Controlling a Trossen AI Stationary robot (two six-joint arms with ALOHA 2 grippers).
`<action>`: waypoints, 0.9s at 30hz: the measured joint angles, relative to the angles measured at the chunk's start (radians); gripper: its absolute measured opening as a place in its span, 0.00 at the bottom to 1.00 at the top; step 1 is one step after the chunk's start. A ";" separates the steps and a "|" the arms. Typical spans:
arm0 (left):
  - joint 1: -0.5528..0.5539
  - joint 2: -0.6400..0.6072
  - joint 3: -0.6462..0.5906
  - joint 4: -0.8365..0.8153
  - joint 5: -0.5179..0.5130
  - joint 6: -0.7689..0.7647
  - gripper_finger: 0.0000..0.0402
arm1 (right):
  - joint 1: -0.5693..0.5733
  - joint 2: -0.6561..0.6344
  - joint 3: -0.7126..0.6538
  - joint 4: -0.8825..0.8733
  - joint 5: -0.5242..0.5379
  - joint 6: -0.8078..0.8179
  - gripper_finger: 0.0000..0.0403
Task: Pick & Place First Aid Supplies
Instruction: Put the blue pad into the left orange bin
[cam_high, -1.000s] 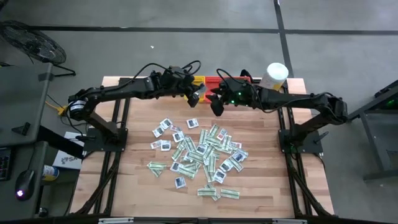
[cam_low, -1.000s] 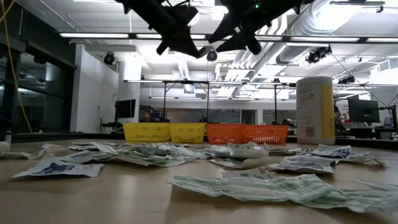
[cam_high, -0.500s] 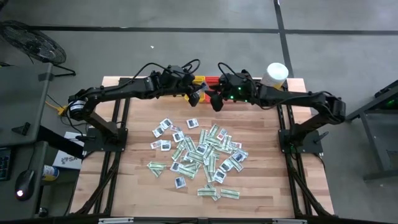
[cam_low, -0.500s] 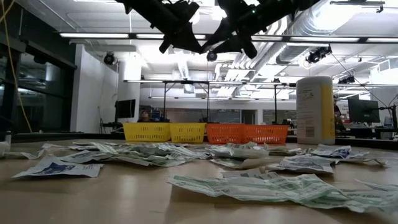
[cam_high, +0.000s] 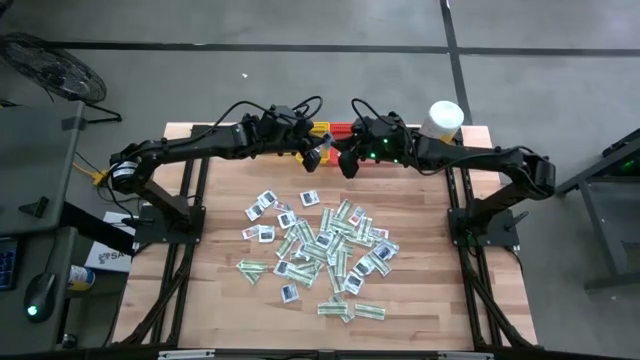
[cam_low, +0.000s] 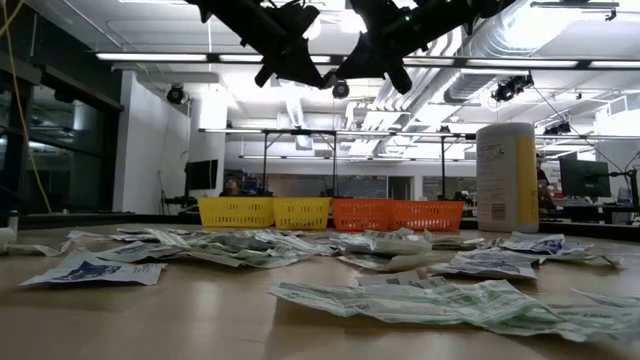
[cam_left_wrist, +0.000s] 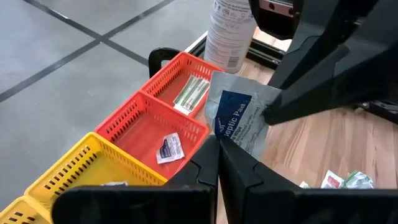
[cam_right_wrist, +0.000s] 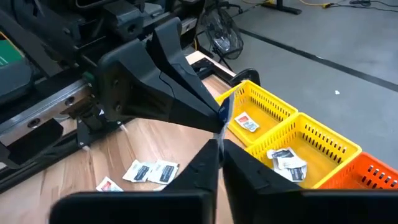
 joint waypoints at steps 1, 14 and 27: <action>0.000 0.000 0.000 0.000 0.000 0.000 0.00 | 0.000 0.000 0.000 0.000 0.000 0.000 0.01; 0.002 0.000 -0.001 -0.001 0.027 0.076 0.12 | -0.003 -0.001 0.000 -0.069 0.049 0.029 0.00; 0.034 -0.066 -0.001 -0.263 -0.157 0.071 0.40 | -0.164 0.010 0.000 -0.266 0.015 0.024 0.00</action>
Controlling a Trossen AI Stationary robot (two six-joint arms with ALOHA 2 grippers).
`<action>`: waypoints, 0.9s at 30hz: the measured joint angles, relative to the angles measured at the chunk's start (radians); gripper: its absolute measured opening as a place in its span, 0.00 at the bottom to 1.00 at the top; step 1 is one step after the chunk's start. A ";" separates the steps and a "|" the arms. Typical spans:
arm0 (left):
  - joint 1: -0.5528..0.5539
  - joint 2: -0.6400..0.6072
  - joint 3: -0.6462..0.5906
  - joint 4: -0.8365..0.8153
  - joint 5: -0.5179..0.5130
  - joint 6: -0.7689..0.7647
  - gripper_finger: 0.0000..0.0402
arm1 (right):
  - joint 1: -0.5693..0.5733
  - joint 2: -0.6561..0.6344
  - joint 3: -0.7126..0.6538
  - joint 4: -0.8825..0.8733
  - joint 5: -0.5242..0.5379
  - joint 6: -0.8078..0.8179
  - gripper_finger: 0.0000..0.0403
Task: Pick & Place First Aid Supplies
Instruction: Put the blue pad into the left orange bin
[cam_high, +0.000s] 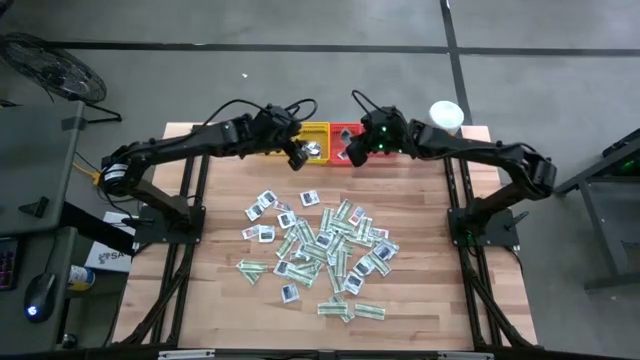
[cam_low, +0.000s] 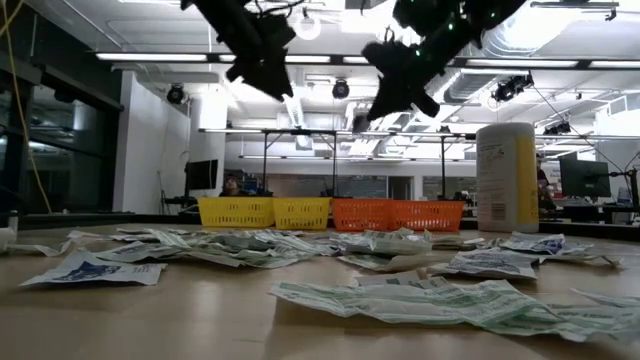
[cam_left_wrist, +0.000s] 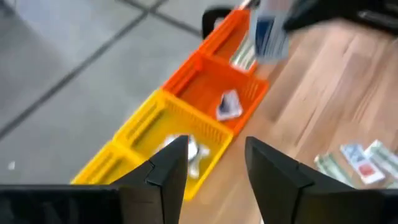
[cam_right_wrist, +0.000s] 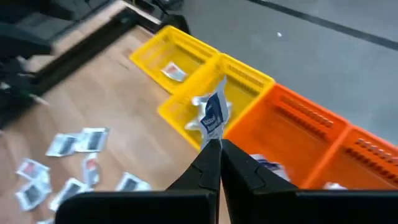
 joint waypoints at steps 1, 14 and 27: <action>0.011 0.000 0.000 -0.032 0.009 -0.010 0.40 | -0.015 0.015 0.000 -0.001 -0.015 -0.018 0.00; 0.067 0.000 -0.178 -0.053 0.131 -0.189 0.40 | -0.174 0.232 0.000 0.083 -0.251 -0.106 0.00; 0.067 -0.146 -0.494 0.001 0.163 -0.476 0.40 | -0.189 0.295 0.000 0.106 -0.271 -0.194 0.08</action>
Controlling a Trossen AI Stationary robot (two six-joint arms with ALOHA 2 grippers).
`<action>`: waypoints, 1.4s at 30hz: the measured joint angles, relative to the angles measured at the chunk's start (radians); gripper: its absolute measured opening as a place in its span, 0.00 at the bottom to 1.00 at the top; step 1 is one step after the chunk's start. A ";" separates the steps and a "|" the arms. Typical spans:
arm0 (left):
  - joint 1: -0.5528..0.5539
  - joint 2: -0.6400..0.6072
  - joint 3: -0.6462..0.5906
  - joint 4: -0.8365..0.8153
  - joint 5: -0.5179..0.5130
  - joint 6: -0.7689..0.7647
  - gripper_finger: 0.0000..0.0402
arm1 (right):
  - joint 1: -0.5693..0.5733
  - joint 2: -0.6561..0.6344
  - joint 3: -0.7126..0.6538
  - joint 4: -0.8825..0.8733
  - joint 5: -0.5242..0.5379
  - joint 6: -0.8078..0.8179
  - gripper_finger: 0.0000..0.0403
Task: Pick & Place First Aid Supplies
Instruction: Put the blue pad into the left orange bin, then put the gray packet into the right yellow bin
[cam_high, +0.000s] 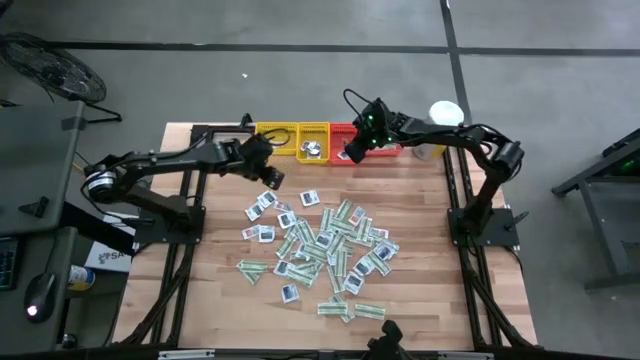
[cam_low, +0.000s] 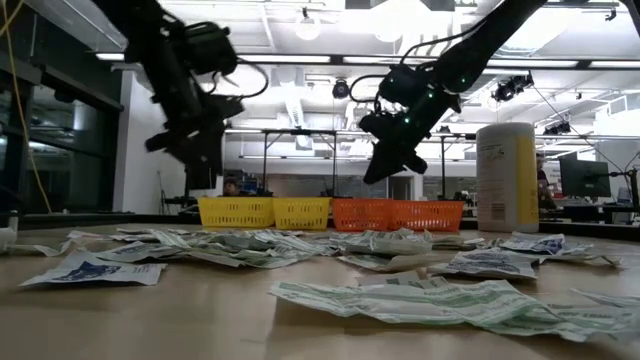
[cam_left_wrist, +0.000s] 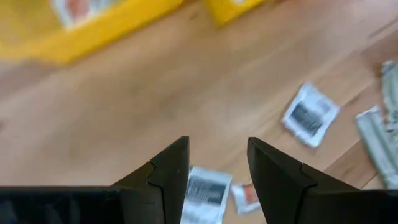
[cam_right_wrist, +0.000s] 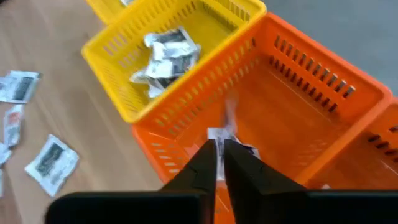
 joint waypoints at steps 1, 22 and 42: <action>0.000 -0.011 -0.021 -0.001 0.002 -0.022 0.40 | 0.000 0.000 0.000 0.006 -0.006 -0.007 0.11; 0.000 0.046 -0.081 -0.105 0.138 -0.123 0.40 | -0.038 -0.013 0.000 0.017 -0.242 0.011 0.47; 0.000 0.151 -0.080 -0.051 0.167 -0.140 0.40 | 0.002 -0.014 0.000 0.017 -0.268 0.065 0.45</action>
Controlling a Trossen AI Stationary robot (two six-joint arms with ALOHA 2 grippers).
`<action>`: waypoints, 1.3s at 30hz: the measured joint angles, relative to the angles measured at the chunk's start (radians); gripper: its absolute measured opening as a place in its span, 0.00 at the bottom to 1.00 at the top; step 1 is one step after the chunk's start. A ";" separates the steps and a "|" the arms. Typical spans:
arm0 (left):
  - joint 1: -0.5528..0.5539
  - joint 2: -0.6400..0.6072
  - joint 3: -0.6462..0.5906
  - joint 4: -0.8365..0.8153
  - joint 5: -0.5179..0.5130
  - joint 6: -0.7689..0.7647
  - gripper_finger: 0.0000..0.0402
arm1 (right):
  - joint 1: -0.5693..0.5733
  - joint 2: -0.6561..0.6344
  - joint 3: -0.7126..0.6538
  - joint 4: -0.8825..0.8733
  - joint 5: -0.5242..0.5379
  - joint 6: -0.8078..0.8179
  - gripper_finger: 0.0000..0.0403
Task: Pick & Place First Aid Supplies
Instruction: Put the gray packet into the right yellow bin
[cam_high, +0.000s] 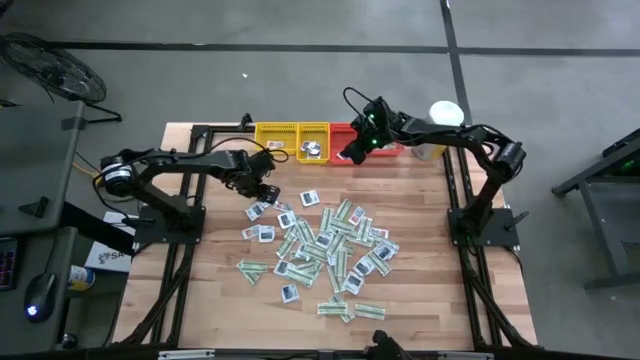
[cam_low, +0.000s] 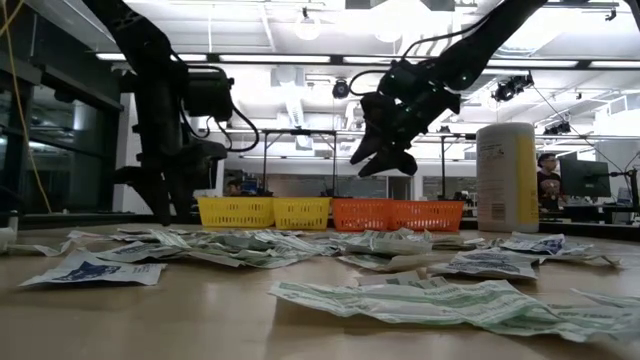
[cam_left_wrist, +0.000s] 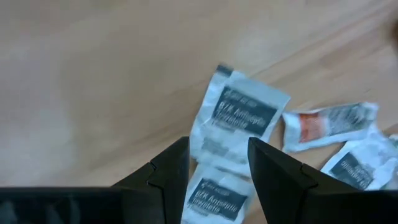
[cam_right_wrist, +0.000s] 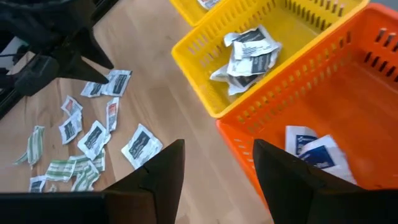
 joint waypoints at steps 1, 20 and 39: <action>0.000 0.000 0.000 -0.002 0.000 -0.001 0.40 | 0.004 0.000 0.000 0.000 0.000 0.002 0.45; 0.001 -0.006 -0.067 0.041 0.024 -0.033 0.40 | 0.020 0.000 0.000 0.000 0.001 0.034 0.43; 0.002 -0.003 -0.103 0.130 0.053 -0.091 0.40 | 0.020 0.000 0.000 -0.003 0.001 0.034 0.42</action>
